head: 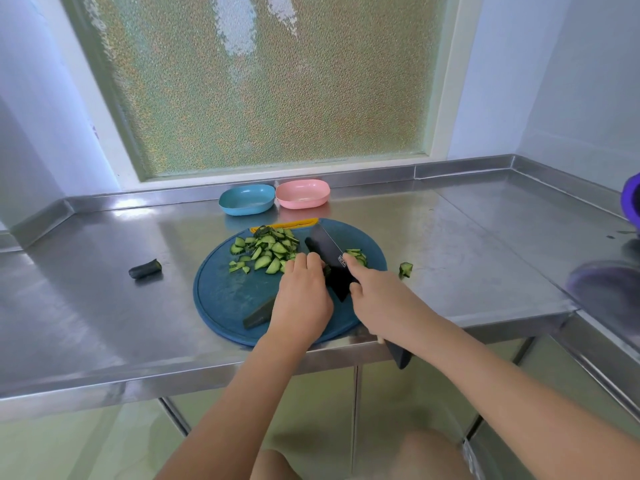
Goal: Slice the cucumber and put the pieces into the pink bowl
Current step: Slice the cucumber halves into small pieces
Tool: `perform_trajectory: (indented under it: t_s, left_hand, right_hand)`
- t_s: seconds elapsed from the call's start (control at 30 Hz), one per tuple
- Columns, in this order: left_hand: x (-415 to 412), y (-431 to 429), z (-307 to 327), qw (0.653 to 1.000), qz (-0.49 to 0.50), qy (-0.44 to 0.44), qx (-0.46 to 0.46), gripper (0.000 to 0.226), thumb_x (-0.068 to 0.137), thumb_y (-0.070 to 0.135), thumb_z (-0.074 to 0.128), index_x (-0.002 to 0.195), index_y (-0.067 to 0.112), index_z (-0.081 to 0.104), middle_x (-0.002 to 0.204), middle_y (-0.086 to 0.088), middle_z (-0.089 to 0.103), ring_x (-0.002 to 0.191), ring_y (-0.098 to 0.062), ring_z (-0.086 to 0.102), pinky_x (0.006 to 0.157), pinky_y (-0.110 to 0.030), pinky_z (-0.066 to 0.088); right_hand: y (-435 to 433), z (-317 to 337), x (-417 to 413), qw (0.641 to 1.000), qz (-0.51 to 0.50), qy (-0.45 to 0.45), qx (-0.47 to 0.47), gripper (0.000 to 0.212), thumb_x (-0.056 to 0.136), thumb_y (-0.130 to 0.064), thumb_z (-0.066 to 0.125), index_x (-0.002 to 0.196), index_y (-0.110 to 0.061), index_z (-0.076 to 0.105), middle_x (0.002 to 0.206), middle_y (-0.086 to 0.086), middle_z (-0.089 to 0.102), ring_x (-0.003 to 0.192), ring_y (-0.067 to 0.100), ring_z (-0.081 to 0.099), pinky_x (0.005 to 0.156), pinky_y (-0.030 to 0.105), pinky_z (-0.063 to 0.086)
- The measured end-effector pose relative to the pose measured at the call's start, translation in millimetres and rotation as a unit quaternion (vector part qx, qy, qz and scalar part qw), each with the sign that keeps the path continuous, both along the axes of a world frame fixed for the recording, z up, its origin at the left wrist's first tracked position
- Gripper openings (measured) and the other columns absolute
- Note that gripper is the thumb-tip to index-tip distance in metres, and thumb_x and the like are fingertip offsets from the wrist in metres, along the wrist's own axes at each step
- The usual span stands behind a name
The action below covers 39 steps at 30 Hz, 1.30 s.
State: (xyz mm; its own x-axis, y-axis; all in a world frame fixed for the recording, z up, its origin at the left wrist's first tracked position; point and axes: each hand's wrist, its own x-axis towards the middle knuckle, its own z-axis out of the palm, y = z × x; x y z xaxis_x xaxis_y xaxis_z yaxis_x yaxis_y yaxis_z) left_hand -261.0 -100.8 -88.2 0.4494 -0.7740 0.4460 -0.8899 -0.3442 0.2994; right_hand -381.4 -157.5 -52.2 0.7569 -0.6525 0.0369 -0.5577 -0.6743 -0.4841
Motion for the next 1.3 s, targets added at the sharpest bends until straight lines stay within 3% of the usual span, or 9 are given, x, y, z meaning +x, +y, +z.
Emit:
perform_trajectory:
  t_s: [0.17, 0.57, 0.93, 1.13, 1.3]
  left_hand:
    - [1, 0, -2, 1.0, -0.003, -0.004, -0.008, 0.021, 0.088, 0.005, 0.041, 0.108, 0.007, 0.046, 0.109, -0.01, 0.046, 0.098, -0.025, 0.042, 0.083, -0.03, 0.035]
    - [1, -2, -2, 1.0, 0.006, -0.017, 0.003, 0.018, 0.088, 0.006, 0.039, 0.105, 0.007, 0.046, 0.106, -0.01, 0.046, 0.094, -0.024, 0.042, 0.081, -0.03, 0.036]
    - [2, -2, -3, 1.0, 0.002, -0.025, 0.003, 0.02, 0.088, 0.006, 0.04, 0.107, 0.007, 0.046, 0.107, -0.009, 0.046, 0.096, -0.025, 0.042, 0.082, -0.03, 0.036]
    - [1, -1, -2, 1.0, 0.005, -0.021, 0.006, 0.022, 0.09, 0.007, 0.04, 0.111, 0.008, 0.044, 0.111, -0.009, 0.044, 0.099, -0.023, 0.041, 0.084, -0.027, 0.032]
    - [0, 0, 0, 1.0, 0.006, -0.014, 0.002, 0.023, 0.091, 0.008, 0.04, 0.113, 0.008, 0.043, 0.112, -0.009, 0.044, 0.101, -0.023, 0.042, 0.084, -0.027, 0.034]
  right_hand:
    - [1, 4, -8, 0.999, -0.003, -0.018, 0.032, 0.054, 0.103, -0.019, 0.032, 0.152, -0.031, 0.014, 0.068, -0.001, 0.049, 0.05, 0.008, 0.045, 0.048, 0.019, 0.037]
    - [2, 19, -16, 0.997, -0.013, -0.062, 0.048, 0.053, 0.102, -0.018, 0.03, 0.151, -0.033, 0.018, 0.063, 0.003, 0.052, 0.045, 0.012, 0.044, 0.065, 0.036, 0.054]
    - [2, 18, -13, 0.998, -0.002, -0.046, 0.034, 0.053, 0.103, -0.018, 0.03, 0.152, -0.031, 0.016, 0.065, -0.001, 0.044, 0.051, 0.01, 0.042, 0.062, 0.031, 0.046]
    - [0, 18, -9, 0.999, 0.005, -0.028, 0.021, 0.054, 0.102, -0.016, 0.03, 0.152, -0.028, 0.015, 0.066, -0.001, 0.042, 0.052, 0.009, 0.039, 0.05, 0.024, 0.034]
    - [4, 10, -3, 1.0, 0.01, -0.015, 0.014, 0.053, 0.102, -0.017, 0.031, 0.152, -0.028, 0.015, 0.07, 0.001, 0.046, 0.055, 0.009, 0.044, 0.05, 0.023, 0.038]
